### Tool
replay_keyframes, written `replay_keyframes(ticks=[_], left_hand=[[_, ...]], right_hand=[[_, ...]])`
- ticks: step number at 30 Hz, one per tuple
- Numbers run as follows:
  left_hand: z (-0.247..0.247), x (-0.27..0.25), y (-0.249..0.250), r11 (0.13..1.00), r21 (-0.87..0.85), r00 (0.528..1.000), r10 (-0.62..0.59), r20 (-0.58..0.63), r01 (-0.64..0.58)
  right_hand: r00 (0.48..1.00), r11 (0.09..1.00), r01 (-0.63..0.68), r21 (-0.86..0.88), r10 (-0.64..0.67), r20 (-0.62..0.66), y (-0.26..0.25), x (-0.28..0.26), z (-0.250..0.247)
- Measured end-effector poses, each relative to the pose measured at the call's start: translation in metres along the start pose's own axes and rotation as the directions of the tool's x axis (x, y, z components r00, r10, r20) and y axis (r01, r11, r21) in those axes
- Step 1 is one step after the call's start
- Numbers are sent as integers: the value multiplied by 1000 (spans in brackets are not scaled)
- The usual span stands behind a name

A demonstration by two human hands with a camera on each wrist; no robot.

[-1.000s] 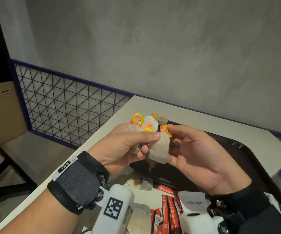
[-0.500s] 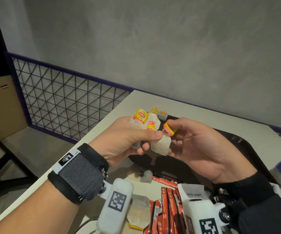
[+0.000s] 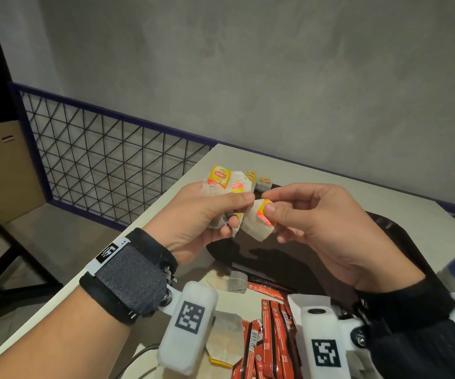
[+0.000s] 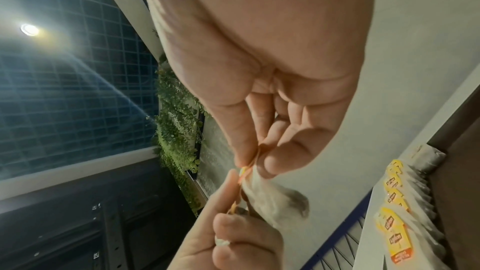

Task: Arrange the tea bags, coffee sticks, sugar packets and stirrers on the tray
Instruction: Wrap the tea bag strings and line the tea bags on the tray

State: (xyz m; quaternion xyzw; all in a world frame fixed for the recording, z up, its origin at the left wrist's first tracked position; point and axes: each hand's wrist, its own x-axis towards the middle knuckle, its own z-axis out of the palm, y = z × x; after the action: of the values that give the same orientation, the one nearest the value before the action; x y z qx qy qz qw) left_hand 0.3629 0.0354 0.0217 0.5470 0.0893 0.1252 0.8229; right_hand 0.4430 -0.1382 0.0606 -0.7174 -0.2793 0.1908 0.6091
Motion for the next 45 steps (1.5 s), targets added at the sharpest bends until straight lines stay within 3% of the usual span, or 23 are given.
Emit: replay_keyframes(ticks=[4,7,11,16,20,28,37,45], left_hand=[[1,-1,0,1000,15,1000,14,-15,-14],[3,-1,1,998,7,994,57,-93,-57],[1,2,2,991,22,979,132,-158,-130],[2,-1,-1,976,131,982,183,-39,-176],[4,-3,-3,947,218,971,235,36,-237],[5,-3,-4,917,278,958,278,67,-285],[2,0,-5,972,192,991,134,26,-136],[1,1,-7,985,153,996,76,56,-84]], right_hand=[[1000,1000,-13,-8,13,18,0,1,-2],[1000,1000,-16,-11,16,16,1,2,-4],[999,994,-30,102,34,-32,2,4,-4],[997,949,-58,311,72,-36,2,5,0],[998,933,-59,354,66,-8,2,3,5],[996,963,37,267,-14,-88,4,3,5],[979,983,160,88,-146,-145,3,2,7],[949,963,262,-64,-269,-165,5,2,6]])
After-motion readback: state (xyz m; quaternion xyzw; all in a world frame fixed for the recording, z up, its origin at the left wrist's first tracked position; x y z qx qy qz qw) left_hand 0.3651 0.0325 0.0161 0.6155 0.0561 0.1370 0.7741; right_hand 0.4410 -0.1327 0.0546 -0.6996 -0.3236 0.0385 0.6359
